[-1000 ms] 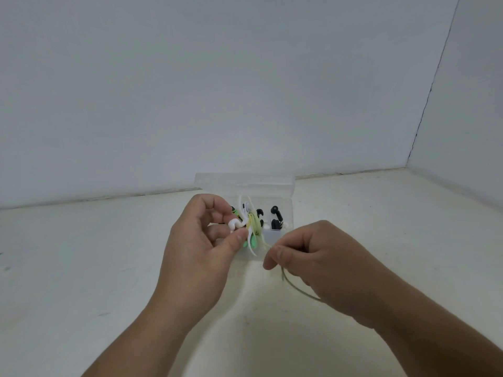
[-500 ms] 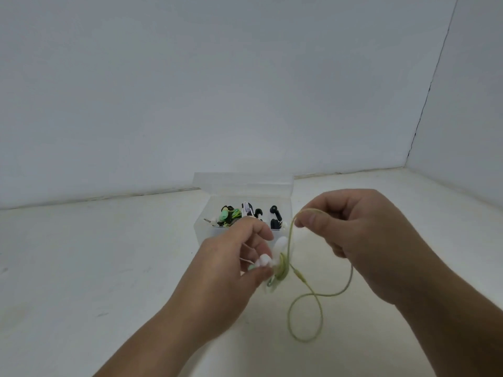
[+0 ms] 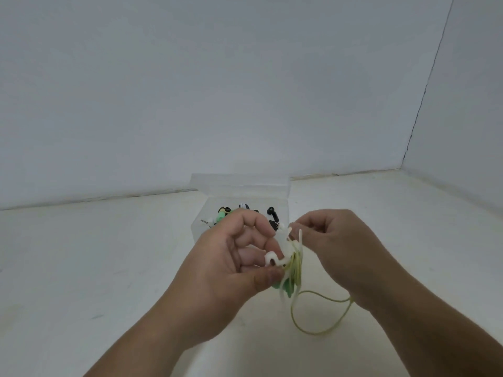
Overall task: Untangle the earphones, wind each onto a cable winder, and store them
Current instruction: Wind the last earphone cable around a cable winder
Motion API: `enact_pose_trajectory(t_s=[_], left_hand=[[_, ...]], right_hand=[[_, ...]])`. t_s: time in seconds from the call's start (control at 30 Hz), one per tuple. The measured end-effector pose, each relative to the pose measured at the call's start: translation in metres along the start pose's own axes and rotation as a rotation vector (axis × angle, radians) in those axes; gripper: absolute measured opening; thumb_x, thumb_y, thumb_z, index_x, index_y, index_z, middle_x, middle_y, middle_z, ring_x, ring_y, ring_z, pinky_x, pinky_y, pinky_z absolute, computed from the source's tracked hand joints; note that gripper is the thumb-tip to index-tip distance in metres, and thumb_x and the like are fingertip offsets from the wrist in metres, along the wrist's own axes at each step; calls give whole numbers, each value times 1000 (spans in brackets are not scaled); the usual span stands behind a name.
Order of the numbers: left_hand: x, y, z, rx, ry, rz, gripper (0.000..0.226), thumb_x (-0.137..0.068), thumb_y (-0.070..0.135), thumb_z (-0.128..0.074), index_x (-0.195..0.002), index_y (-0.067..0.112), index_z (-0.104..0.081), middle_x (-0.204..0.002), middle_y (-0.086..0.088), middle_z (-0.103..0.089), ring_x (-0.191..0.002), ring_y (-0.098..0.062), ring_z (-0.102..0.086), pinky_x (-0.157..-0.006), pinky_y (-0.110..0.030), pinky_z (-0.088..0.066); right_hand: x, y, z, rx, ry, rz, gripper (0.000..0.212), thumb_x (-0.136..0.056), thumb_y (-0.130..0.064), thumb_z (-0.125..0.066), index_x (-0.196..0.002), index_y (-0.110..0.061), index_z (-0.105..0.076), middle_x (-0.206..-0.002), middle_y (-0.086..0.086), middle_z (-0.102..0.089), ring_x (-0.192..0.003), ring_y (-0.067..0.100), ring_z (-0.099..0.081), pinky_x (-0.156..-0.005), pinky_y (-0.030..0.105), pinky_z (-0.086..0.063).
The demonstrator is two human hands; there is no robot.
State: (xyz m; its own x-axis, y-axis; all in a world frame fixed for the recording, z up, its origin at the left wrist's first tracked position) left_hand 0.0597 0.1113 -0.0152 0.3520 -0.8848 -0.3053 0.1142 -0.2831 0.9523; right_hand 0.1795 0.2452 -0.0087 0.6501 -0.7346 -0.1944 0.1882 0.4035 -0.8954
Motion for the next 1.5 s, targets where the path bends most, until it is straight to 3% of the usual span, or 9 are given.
enact_pose_trajectory(t_s=[0.17,0.4,0.57,0.77,0.9,0.97,1.17,1.3,1.5], left_hand=[[-1,1,2,7,168,-101,26,-71,-2,-73,-84,17,-61,-81,-7,-70,-70,-27,-71,-66,-26,-54],[-2,-3,6,-203,451,-121,29,-81,-8,-71,-84,15,-54,-64,8,-66,-63,-5,-62,-66,-16,-52],[-3,-7,8,-248,508,-77,26,-83,-1,-73,-87,17,-54,-67,6,-70,-69,-16,-69,-83,-41,-55],[-5,-6,13,-258,543,-45,26,-83,0,-74,-87,18,-55,-70,3,-67,-74,-29,-71,-88,-55,-55],[-5,-10,15,-324,514,-49,29,-81,1,-76,-88,19,-55,-74,-9,-61,-73,-36,-63,-66,-23,-51],[-4,-11,14,-429,479,-45,31,-81,5,-78,-85,26,-56,-77,0,-63,-69,-28,-61,-58,-18,-47],[-1,-11,6,-547,413,-52,32,-81,11,-78,-87,33,-56,-81,11,-65,-63,-7,-60,-57,-25,-50],[0,-10,5,-545,319,-30,31,-82,11,-77,-88,33,-56,-81,10,-64,-68,-8,-62,-60,-28,-52],[1,-6,1,-439,158,0,37,-84,3,-75,-85,36,-57,-82,4,-66,-71,-18,-64,-67,-34,-57]], right_hand=[[5,-1,-8,182,-253,-96,41,-94,-37,-63,-55,-26,-66,-54,0,-39,-45,12,-28,-43,20,-26],[11,-6,-13,271,-452,-103,39,-101,-38,-51,-70,-25,-71,-65,-2,-48,-56,13,-40,-54,23,-34],[15,-10,-14,226,-509,-29,36,-100,-37,-51,-75,-23,-73,-63,-1,-44,-54,13,-35,-50,22,-30],[14,-14,-14,133,-415,27,37,-98,-35,-54,-70,-19,-72,-63,7,-40,-54,18,-32,-48,24,-27],[12,-11,-12,31,-306,18,36,-97,-29,-55,-67,-16,-71,-57,0,-38,-57,19,-30,-51,28,-26],[11,-10,-10,-16,-266,14,33,-95,-27,-56,-67,-15,-71,-57,-1,-38,-59,21,-29,-54,31,-25],[15,-17,-10,54,-405,88,29,-96,-23,-58,-71,-17,-73,-50,-14,-44,-48,5,-37,-50,18,-31],[10,-15,0,18,-204,117,27,-93,-20,-59,-68,-18,-70,-47,-9,-40,-50,17,-32,-46,23,-28],[4,-15,9,112,-25,256,28,-92,-26,-64,-66,-15,-65,-46,-12,-40,-44,5,-35,-45,15,-33]])
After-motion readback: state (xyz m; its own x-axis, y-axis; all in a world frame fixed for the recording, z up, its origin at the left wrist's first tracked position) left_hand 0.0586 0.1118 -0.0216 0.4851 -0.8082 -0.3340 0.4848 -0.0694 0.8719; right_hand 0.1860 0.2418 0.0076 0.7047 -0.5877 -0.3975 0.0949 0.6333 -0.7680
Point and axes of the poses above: each hand's wrist, its own x-axis away from the middle knuckle, its own z-axis out of the back of the hand, y = z × x, the point moved 1 cm from there along -x, towards the middle knuckle
